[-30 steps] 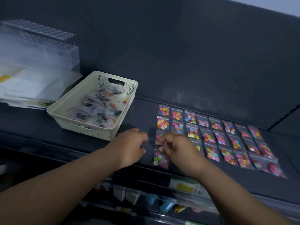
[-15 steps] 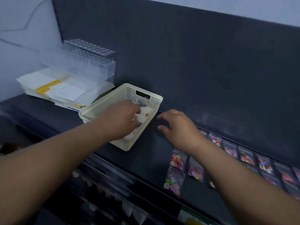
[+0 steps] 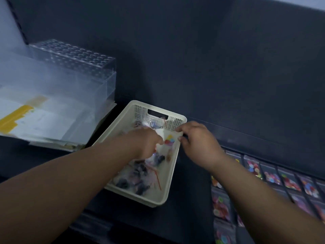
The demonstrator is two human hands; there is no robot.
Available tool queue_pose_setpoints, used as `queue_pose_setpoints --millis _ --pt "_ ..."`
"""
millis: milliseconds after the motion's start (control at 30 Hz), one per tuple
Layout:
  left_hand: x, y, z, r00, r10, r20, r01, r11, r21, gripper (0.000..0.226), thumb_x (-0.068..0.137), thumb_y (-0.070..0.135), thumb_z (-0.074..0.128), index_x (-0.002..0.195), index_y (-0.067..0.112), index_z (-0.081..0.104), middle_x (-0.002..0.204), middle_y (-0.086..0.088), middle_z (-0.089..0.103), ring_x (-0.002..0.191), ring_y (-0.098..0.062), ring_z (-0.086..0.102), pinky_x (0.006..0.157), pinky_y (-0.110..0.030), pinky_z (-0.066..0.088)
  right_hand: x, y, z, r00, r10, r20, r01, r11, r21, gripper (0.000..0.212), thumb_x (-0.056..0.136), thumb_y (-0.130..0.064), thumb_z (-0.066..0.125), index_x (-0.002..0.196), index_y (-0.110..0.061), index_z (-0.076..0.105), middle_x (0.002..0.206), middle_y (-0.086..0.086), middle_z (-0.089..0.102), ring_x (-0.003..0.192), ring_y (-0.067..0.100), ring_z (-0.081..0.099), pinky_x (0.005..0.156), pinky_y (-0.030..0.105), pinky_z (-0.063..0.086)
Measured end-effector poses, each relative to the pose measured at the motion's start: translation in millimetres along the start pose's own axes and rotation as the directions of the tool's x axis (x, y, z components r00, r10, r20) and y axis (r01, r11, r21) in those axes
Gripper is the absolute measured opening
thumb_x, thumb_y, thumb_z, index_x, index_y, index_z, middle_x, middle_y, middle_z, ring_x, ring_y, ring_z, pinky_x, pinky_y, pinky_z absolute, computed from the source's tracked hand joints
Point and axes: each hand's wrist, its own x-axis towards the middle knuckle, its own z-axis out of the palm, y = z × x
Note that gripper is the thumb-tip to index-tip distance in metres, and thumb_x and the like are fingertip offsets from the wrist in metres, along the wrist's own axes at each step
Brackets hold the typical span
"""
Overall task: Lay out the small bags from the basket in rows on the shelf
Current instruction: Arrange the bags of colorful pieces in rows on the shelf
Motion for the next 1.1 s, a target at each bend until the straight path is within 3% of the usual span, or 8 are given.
queue_pose_setpoints --millis 200,300,367,433,600,733,867,1100 --pt "19 -19 8 0.999 0.021 -0.042 -0.024 0.997 -0.070 0.021 0.082 0.009 0.056 0.095 0.024 0.064 0.106 -0.002 0.062 0.097 -0.021 0.059 0.086 -0.030 0.049 4 -3 5 0.995 0.090 -0.038 -0.087 0.993 0.074 0.024 0.090 -0.014 0.056 0.112 -0.017 0.063 0.115 0.002 0.059 0.110 0.018 0.051 0.089 0.020 0.038" --pt "24 -24 -2 0.988 -0.081 -0.131 0.002 0.860 -0.511 0.015 0.081 0.014 0.067 0.070 0.023 0.061 0.077 0.003 0.064 0.074 -0.018 0.060 0.071 -0.031 0.049 7 -6 5 0.979 0.185 -0.081 -0.165 0.965 0.204 0.018 0.090 -0.015 0.057 0.107 -0.017 0.065 0.103 -0.001 0.059 0.098 0.013 0.054 0.082 0.017 0.037" --pt "27 -19 -14 0.968 -0.130 -0.217 -0.067 0.696 -0.715 0.018 0.079 0.016 0.071 0.067 0.020 0.058 0.063 0.004 0.058 0.061 -0.015 0.052 0.062 -0.033 0.043 10 -12 1 0.953 0.300 -0.050 -0.237 0.837 0.493 0.012 0.089 -0.019 0.061 0.100 -0.017 0.064 0.094 -0.001 0.061 0.087 0.012 0.057 0.082 0.024 0.044" --pt "25 -5 -27 0.944 -0.119 -0.309 -0.155 0.666 -0.730 0.018 0.077 0.021 0.071 0.068 0.018 0.056 0.060 0.005 0.056 0.058 -0.015 0.051 0.058 -0.031 0.040 14 -18 -4 0.935 0.349 0.055 -0.271 0.608 0.746 0.017 0.087 -0.024 0.064 0.099 -0.013 0.061 0.092 0.002 0.063 0.083 0.012 0.058 0.081 0.032 0.048" --pt "26 30 -35 0.975 0.044 -0.220 -0.210 0.527 -0.823 0.019 0.075 0.000 0.065 0.079 0.015 0.056 0.069 -0.004 0.060 0.059 -0.019 0.055 0.056 -0.034 0.048 17 -18 -12 0.877 0.471 0.092 -0.323 0.438 0.839 0.003 0.089 -0.005 0.059 0.092 -0.003 0.059 0.076 0.009 0.061 0.062 0.013 0.056 0.058 0.020 0.048" --pt "44 12 -16 0.996 0.083 0.019 -0.051 0.756 -0.653 0.053 0.067 0.005 0.069 0.113 0.026 0.053 0.108 0.007 0.059 0.096 -0.013 0.058 0.082 -0.032 0.053 10 -3 -14 0.787 0.610 0.093 -0.381 0.361 0.851 0.012 0.090 0.000 0.055 0.085 -0.010 0.059 0.068 0.004 0.055 0.057 0.010 0.049 0.049 0.015 0.044" --pt "50 3 4 0.981 0.123 0.149 -0.034 0.867 -0.497 0.070 0.064 0.021 0.072 0.128 0.029 0.045 0.112 0.009 0.061 0.099 -0.011 0.060 0.088 -0.032 0.053 1 2 -14 0.772 0.625 0.112 -0.400 0.341 0.851 0.008 0.091 -0.002 0.056 0.093 -0.009 0.060 0.068 0.001 0.057 0.054 0.004 0.052 0.051 0.013 0.046" --pt "53 6 16 0.982 0.171 0.078 -0.099 0.824 -0.559 0.023 0.061 0.006 0.067 0.073 0.025 0.065 0.083 0.003 0.070 0.080 -0.016 0.068 0.074 -0.042 0.057 -8 4 -17 0.751 0.652 0.099 -0.406 0.339 0.848 0.011 0.091 -0.003 0.055 0.101 -0.004 0.060 0.069 0.000 0.057 0.057 0.006 0.052 0.051 0.014 0.046"
